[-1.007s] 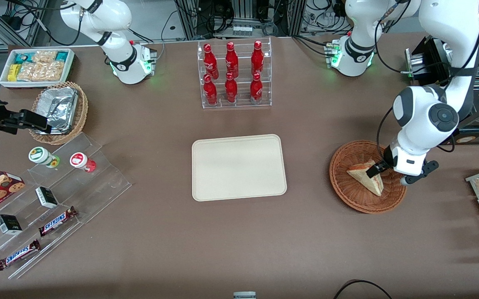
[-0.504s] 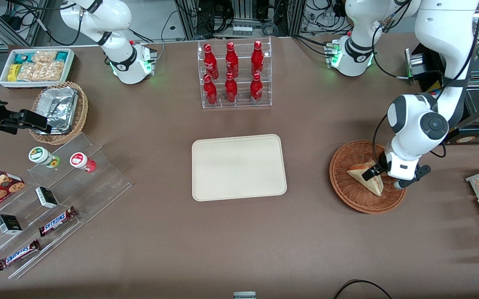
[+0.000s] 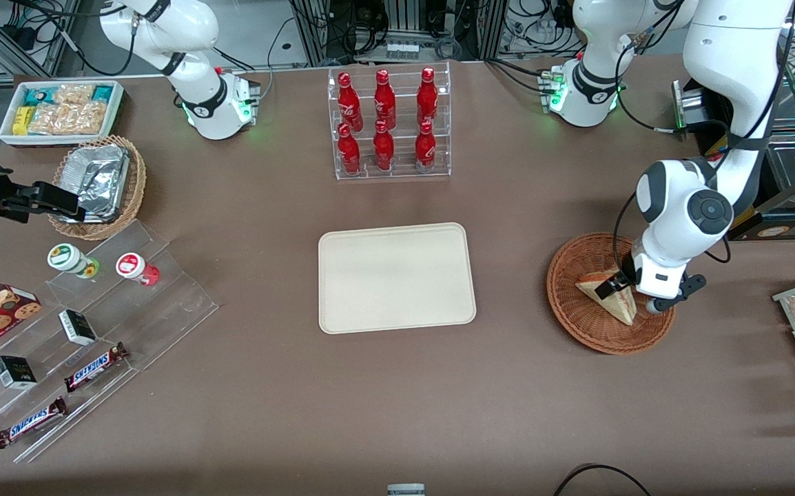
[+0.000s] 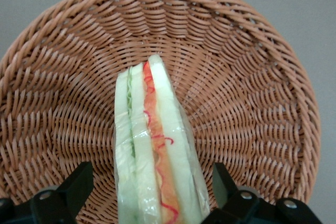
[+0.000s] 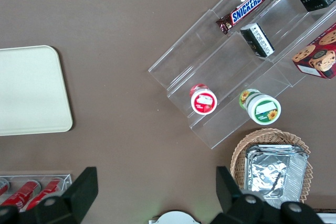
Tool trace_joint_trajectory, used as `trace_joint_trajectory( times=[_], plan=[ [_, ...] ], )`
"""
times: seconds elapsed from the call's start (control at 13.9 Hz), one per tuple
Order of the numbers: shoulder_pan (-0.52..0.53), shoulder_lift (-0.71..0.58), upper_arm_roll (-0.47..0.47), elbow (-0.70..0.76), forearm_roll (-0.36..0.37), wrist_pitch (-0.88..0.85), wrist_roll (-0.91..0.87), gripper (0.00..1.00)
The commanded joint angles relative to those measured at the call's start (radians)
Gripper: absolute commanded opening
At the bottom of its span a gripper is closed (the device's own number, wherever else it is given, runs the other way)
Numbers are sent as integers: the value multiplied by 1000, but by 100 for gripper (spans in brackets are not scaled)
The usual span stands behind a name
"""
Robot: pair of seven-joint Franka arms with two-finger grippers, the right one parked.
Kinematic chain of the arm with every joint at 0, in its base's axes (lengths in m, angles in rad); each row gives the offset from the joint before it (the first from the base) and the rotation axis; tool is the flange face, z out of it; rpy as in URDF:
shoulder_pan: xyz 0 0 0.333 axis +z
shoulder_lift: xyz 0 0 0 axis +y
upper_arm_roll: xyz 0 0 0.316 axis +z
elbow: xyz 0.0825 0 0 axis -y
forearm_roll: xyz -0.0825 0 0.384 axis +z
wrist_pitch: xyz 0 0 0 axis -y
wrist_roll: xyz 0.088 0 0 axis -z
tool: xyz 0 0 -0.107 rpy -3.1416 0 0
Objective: Place sandwich from basket to tray
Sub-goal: 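Close the left gripper on the wrapped triangular sandwich, then lift the sandwich and carry it with the left gripper over the cream tray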
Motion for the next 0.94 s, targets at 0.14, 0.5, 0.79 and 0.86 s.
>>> trace_joint_trajectory(
  times=[0.14,0.5,0.79,0.86],
  plan=[
    [-8,-9,2,-20,-5,25,-21,77],
    [-8,-33,-38,6,-7,8,-73,0],
    [-5,-58,-54,128,-4,-185,-65,0],
    [-8,-58,-58,177,-2,-252,-65,0]
  ],
)
